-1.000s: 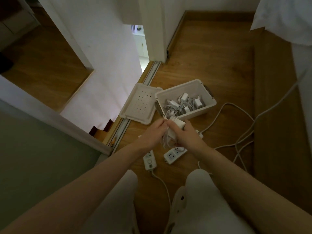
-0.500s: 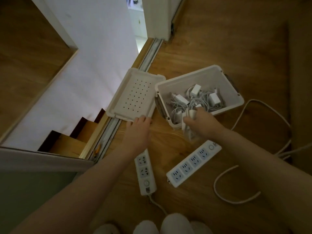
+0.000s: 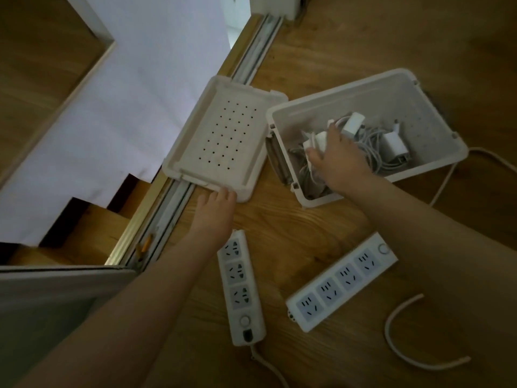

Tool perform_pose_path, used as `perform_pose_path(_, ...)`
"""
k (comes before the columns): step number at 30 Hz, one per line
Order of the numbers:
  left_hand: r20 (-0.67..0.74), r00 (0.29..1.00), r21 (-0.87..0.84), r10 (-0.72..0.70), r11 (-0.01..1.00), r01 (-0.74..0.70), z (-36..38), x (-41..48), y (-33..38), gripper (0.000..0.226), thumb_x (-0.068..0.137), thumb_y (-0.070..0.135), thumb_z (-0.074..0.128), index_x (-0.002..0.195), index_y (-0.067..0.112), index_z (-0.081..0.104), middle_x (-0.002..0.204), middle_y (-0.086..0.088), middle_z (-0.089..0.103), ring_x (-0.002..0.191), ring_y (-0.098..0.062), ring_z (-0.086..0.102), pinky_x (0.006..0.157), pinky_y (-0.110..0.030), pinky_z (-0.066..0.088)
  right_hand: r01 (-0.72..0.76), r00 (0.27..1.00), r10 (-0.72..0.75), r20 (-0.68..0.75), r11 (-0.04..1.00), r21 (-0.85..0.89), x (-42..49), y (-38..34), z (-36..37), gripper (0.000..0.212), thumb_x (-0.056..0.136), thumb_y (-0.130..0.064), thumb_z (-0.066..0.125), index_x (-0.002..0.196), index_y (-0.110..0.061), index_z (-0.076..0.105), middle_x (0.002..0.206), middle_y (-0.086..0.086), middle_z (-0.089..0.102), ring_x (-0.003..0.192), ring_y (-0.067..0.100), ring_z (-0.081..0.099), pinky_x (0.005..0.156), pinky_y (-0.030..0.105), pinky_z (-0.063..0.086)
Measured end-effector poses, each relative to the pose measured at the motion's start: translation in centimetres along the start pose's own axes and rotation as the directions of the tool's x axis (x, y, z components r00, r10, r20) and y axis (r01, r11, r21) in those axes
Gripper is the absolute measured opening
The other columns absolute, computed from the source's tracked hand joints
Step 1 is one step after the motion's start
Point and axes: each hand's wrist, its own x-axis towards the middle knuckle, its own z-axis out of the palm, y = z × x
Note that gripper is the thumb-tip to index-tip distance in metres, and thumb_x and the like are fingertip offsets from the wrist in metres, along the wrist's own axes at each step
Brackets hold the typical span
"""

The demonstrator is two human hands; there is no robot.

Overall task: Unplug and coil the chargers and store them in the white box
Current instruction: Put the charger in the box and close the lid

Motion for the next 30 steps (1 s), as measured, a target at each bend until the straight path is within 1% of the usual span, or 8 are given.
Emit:
perform_pose_path(4, -0.044, 0.999, -0.017, -0.03, 0.999, 0.03, 0.5, 0.3, 0.2, 0.055, 0.086, 0.008, 0.054, 0.135, 0.016, 0.031, 0.136, -0.005, 0.039, 0.127, -0.022, 0.037, 0.107, -0.038, 0.027, -0.044, 0.999, 0.046, 0.027, 0.995, -0.086, 0.3, 1.2, 0.2, 0.071, 0.098, -0.045, 0.031, 0.148, -0.002, 0.004, 0.152, 0.019, 0.018, 0.14, 0.032, 0.018, 0.114, 0.043, 0.018)
perform_pose_path(7, 0.012, 1.0, -0.063, -0.026, 0.998, 0.026, 0.7, 0.8, 0.8, 0.059, 0.088, 0.016, 0.056, 0.139, 0.017, 0.028, 0.142, -0.005, 0.033, 0.132, -0.024, 0.029, 0.11, -0.042, 0.023, -0.036, 0.998, 0.031, -0.054, 0.996, -0.08, -1.3, 1.2, 1.3, 0.076, 0.096, -0.043, 0.038, 0.147, 0.001, 0.002, 0.154, 0.019, 0.011, 0.142, 0.031, 0.015, 0.117, 0.041, 0.015)
perform_pose_path(14, 0.022, 0.998, 0.045, 0.063, 0.997, -0.064, 0.6, 1.0, 2.4, 0.048, 0.079, 0.002, 0.06, 0.121, 0.015, 0.039, 0.12, -0.004, 0.046, 0.11, -0.023, 0.046, 0.1, -0.04, 0.033, 0.104, 0.981, -0.128, -0.142, 0.98, -0.169, -6.2, 0.5, 4.2, 0.066, 0.1, -0.036, 0.021, 0.145, 0.004, -0.006, 0.156, 0.021, -0.004, 0.145, 0.03, -0.005, 0.119, 0.036, -0.002)
perform_pose_path(17, -0.002, 0.99, 0.139, 0.144, 0.98, -0.142, 0.1, 0.7, 3.3, 0.04, 0.08, 0.0, 0.061, 0.116, 0.009, 0.045, 0.111, -0.007, 0.05, 0.098, -0.023, 0.053, 0.079, -0.035, 0.045, 0.206, 0.967, -0.215, -0.137, 0.975, -0.078, -7.8, 1.0, 4.9, 0.061, 0.099, -0.035, 0.032, 0.145, 0.002, 0.019, 0.154, 0.023, 0.008, 0.145, 0.032, 0.004, 0.117, 0.037, 0.0)
perform_pose_path(20, -0.17, 0.96, 0.186, 0.222, 0.964, -0.19, -0.3, 0.9, 3.8, 0.026, 0.069, 0.009, 0.074, 0.09, 0.009, 0.057, 0.083, -0.007, 0.056, 0.068, -0.019, 0.055, 0.052, -0.029, 0.046, 0.327, 0.914, -0.356, -0.192, 0.93, -0.167, -8.3, 2.6, 5.4, 0.036, 0.088, -0.025, 0.051, 0.116, -0.002, 0.059, 0.136, 0.028, 0.044, 0.132, 0.041, 0.037, 0.11, 0.046, 0.024)
perform_pose_path(23, -0.278, 0.954, 0.026, 0.112, 0.994, -0.11, -2.0, 1.2, 4.5, 0.02, 0.087, 0.007, 0.051, 0.107, 0.007, 0.046, 0.102, -0.008, 0.047, 0.087, -0.021, 0.049, 0.07, -0.032, 0.044, 0.307, 0.903, -0.347, -0.251, 0.933, -0.186, -7.7, 4.0, 4.3, 0.022, 0.077, -0.004, 0.068, 0.098, -0.009, 0.066, 0.104, 0.014, 0.062, 0.103, 0.032, 0.058, 0.088, 0.038, 0.047)
perform_pose_path(26, -0.367, 0.923, -0.276, -0.114, 0.961, 0.009, -4.8, 1.3, 4.7, 0.025, 0.087, 0.002, 0.046, 0.111, 0.007, 0.041, 0.111, -0.011, 0.042, 0.094, -0.024, 0.044, 0.081, -0.038, 0.044, 0.324, 0.905, -0.356, -0.232, 0.931, -0.166, -7.4, 4.5, 3.3, 0.031, 0.072, 0.007, 0.067, 0.098, -0.011, 0.068, 0.093, 0.008, 0.061, 0.091, 0.028, 0.056, 0.077, 0.035, 0.044)
perform_pose_path(30, -0.437, 0.85, -0.592, -0.293, 0.806, -0.026, -7.4, 1.9, 3.7, 0.029, 0.083, -0.007, 0.05, 0.107, 0.007, 0.045, 0.106, -0.009, 0.045, 0.091, -0.02, 0.044, 0.078, -0.035, 0.044, 0.342, 0.905, -0.357, -0.231, 0.934, -0.102, -7.4, 3.7, 3.0, 0.03, 0.071, 0.007, 0.069, 0.096, -0.011, 0.071, 0.086, 0.007, 0.063, 0.087, 0.028, 0.057, 0.072, 0.033, 0.043)
